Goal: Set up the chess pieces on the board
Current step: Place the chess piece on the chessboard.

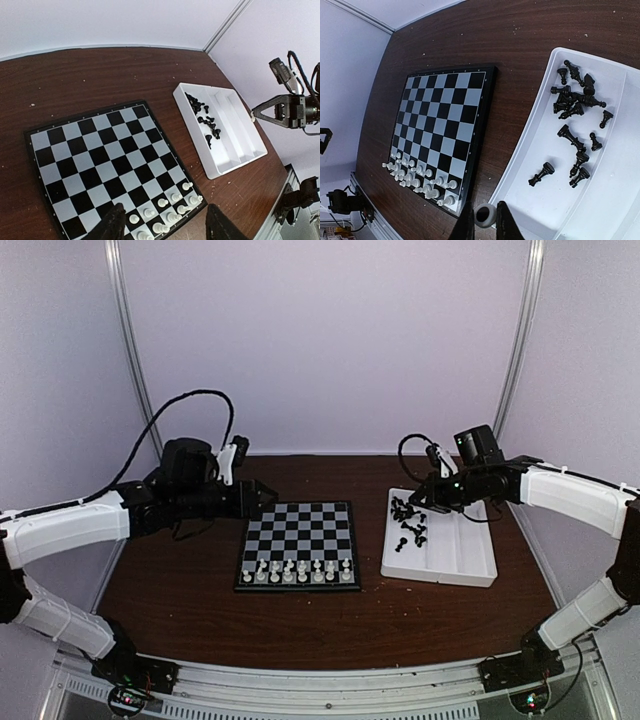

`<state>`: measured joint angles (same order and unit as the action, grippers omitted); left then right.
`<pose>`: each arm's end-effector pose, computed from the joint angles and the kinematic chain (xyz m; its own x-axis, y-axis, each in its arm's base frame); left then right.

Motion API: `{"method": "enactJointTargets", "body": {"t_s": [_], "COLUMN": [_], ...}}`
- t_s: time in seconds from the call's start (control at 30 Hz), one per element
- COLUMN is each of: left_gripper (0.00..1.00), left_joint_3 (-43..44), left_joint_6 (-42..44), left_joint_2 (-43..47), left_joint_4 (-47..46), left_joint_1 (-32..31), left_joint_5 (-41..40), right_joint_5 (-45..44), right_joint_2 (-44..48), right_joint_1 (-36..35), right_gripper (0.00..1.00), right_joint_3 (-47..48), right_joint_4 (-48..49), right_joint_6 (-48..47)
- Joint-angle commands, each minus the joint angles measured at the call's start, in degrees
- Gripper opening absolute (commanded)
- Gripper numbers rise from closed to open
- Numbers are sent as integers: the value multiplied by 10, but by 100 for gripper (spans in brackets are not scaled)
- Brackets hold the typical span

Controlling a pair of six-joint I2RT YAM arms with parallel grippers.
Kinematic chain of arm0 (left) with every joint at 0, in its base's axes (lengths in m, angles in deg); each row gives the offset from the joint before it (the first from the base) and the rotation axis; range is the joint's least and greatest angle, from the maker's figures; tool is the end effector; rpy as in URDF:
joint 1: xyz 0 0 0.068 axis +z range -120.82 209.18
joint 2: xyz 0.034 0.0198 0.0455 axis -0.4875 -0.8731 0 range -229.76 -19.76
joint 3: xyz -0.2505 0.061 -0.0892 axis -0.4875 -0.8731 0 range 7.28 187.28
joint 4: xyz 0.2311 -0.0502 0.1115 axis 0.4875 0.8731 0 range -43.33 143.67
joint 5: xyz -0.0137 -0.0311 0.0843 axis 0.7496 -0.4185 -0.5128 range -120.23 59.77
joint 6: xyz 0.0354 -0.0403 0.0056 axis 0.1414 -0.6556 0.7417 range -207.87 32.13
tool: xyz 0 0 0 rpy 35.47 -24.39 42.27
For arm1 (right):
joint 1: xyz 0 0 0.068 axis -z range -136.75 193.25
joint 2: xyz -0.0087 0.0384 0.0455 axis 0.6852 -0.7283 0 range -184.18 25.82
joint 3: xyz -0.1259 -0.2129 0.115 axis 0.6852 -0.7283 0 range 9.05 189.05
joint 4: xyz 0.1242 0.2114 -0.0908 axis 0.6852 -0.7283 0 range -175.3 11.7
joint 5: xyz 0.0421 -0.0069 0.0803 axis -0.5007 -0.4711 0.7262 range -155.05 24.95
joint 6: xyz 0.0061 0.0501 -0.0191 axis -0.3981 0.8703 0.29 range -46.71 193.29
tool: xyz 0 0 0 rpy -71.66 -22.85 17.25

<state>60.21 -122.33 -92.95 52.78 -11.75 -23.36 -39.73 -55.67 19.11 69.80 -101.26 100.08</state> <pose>0.2180 -0.1947 0.2890 -0.6905 -0.1446 -0.7087 0.4133 0.7252 -0.5507 0.2749 0.1400 0.2705 -0.8565 0.0625 -0.5123 -0.2978 0.7509 0.5895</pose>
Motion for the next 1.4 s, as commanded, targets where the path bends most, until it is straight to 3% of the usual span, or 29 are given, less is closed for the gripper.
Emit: {"method": "enactJointTargets", "body": {"t_s": [0.0,0.6,0.8,1.03,1.37], "left_gripper": [55,56,56,55,53], "left_joint_3": [28,44,43,65,137], "left_joint_6": [22,118,157,188,234], "left_joint_2": [-36,-138,-190,-275,-364], "left_joint_4": [-99,-286,-365,-467,-514], "left_joint_1": [-11,-95,-113,-126,-157], "left_joint_5": [-10,-60,-60,-24,13], "right_joint_5": [-5,0,64,74,85], "right_joint_2": [6,48,56,101,125], "right_joint_1": [-2,-1,-1,-1,-4], "right_gripper": [9,9,9,9,9], "right_joint_3": [-8,-28,-44,-95,-174], "right_joint_4": [12,51,122,217,361], "right_joint_6": [32,74,167,290,430]}}
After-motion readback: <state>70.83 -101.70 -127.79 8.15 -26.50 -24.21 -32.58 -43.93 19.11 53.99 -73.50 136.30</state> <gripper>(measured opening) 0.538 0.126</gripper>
